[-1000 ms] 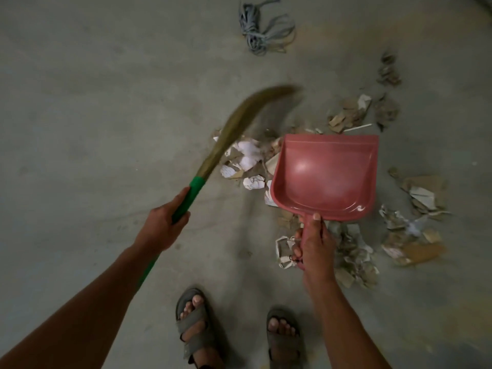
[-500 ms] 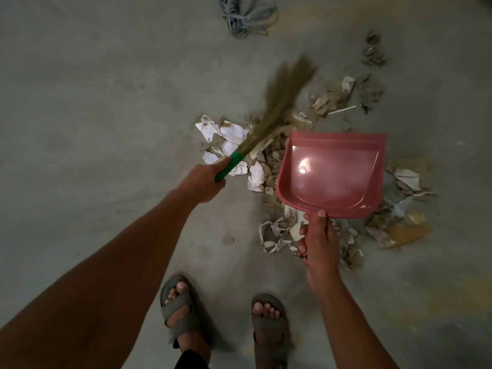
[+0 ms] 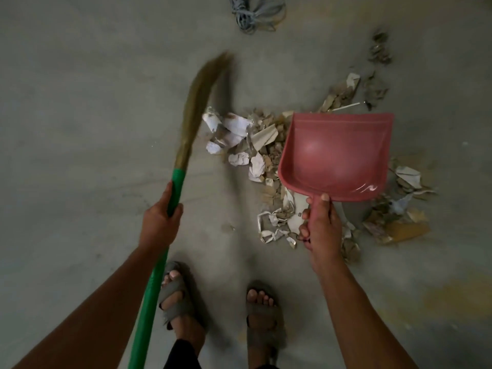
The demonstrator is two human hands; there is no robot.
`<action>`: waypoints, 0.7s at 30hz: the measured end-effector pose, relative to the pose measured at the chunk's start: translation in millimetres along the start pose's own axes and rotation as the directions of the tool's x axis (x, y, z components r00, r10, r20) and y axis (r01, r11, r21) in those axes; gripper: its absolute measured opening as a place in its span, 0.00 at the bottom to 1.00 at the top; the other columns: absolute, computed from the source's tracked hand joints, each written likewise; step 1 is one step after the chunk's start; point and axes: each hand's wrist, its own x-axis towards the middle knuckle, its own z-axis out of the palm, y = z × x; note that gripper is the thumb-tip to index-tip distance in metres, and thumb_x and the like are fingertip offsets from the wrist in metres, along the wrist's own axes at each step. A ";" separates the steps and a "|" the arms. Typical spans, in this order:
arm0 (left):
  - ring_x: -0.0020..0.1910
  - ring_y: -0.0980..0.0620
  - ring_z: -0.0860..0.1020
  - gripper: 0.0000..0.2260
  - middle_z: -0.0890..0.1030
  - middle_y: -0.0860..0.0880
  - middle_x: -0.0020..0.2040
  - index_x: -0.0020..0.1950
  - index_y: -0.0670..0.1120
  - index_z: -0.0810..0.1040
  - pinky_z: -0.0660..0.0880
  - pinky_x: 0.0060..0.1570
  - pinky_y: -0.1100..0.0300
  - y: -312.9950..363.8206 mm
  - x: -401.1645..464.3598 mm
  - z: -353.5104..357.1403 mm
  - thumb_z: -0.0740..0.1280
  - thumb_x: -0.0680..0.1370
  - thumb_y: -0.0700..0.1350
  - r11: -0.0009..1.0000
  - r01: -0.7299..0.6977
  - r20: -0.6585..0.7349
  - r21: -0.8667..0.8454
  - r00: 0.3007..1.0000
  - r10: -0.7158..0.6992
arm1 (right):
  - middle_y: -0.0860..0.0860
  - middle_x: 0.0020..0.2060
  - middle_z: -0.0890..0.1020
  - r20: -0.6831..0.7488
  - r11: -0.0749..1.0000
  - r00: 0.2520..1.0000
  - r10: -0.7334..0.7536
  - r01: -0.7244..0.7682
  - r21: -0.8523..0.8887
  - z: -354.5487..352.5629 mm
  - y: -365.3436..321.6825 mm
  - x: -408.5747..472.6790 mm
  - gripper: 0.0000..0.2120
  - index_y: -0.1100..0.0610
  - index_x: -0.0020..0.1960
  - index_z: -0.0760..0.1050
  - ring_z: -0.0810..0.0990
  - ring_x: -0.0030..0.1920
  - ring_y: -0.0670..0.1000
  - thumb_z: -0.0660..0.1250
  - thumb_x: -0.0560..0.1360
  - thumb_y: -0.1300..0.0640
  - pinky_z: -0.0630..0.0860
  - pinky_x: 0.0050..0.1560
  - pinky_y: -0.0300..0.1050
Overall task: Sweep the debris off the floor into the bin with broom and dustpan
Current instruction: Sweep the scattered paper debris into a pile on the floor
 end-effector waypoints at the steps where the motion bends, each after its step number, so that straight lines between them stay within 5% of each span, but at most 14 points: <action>1: 0.34 0.49 0.81 0.31 0.83 0.44 0.50 0.84 0.63 0.57 0.77 0.36 0.57 -6.6 -1.5 -0.5 0.66 0.84 0.50 0.998 0.067 0.003 0.001 0.998 -0.067 | 0.47 0.35 0.79 0.002 1.000 1.000 -0.003 0.003 0.003 -2.1 2.2 -0.2 0.24 0.52 0.52 0.79 0.69 0.24 0.45 0.58 0.84 0.32 0.62 0.24 0.37; 4: 0.34 0.46 0.83 0.31 0.82 0.43 0.52 0.85 0.61 0.56 0.80 0.30 0.57 -22.2 -5.6 5.1 0.65 0.85 0.50 0.969 0.246 0.070 0.022 0.966 -0.247 | 0.48 0.36 0.79 0.015 1.000 1.000 -0.007 0.007 -0.003 -11.9 10.9 -0.4 0.24 0.52 0.55 0.79 0.69 0.24 0.45 0.58 0.84 0.33 0.61 0.23 0.35; 6: 0.33 0.46 0.83 0.31 0.82 0.43 0.49 0.85 0.62 0.57 0.81 0.29 0.56 -28.1 -13.8 14.5 0.66 0.85 0.49 0.969 0.239 0.136 0.062 0.960 -0.245 | 0.49 0.37 0.79 0.017 1.000 1.000 -0.007 0.007 0.007 -20.0 17.8 -1.3 0.22 0.50 0.54 0.79 0.69 0.25 0.45 0.58 0.85 0.34 0.62 0.23 0.35; 12: 0.37 0.53 0.79 0.32 0.80 0.45 0.47 0.85 0.61 0.53 0.76 0.39 0.58 -7.3 -48.5 67.5 0.64 0.85 0.49 0.964 -0.103 0.323 0.243 0.946 0.020 | 0.45 0.31 0.77 -0.005 0.999 1.000 -0.027 0.028 0.041 -38.8 37.5 -9.5 0.19 0.51 0.50 0.77 0.68 0.23 0.45 0.57 0.87 0.39 0.63 0.22 0.36; 15: 0.42 0.48 0.80 0.33 0.81 0.43 0.50 0.86 0.60 0.53 0.77 0.44 0.54 9.5 -63.4 93.7 0.65 0.85 0.50 0.941 -0.258 0.383 0.220 0.910 0.160 | 0.46 0.31 0.77 -0.031 1.000 0.999 -0.012 0.012 0.011 -45.8 45.6 -15.9 0.19 0.49 0.49 0.77 0.68 0.23 0.45 0.58 0.86 0.38 0.61 0.22 0.35; 21: 0.40 0.50 0.75 0.35 0.75 0.50 0.47 0.86 0.62 0.52 0.71 0.42 0.57 33.3 -98.4 105.7 0.66 0.84 0.48 0.913 -0.396 0.292 0.098 0.889 0.354 | 0.52 0.37 0.77 -0.017 0.999 1.000 -0.025 0.025 0.036 -62.6 49.7 -17.3 0.20 0.49 0.52 0.79 0.69 0.25 0.47 0.59 0.85 0.35 0.66 0.26 0.38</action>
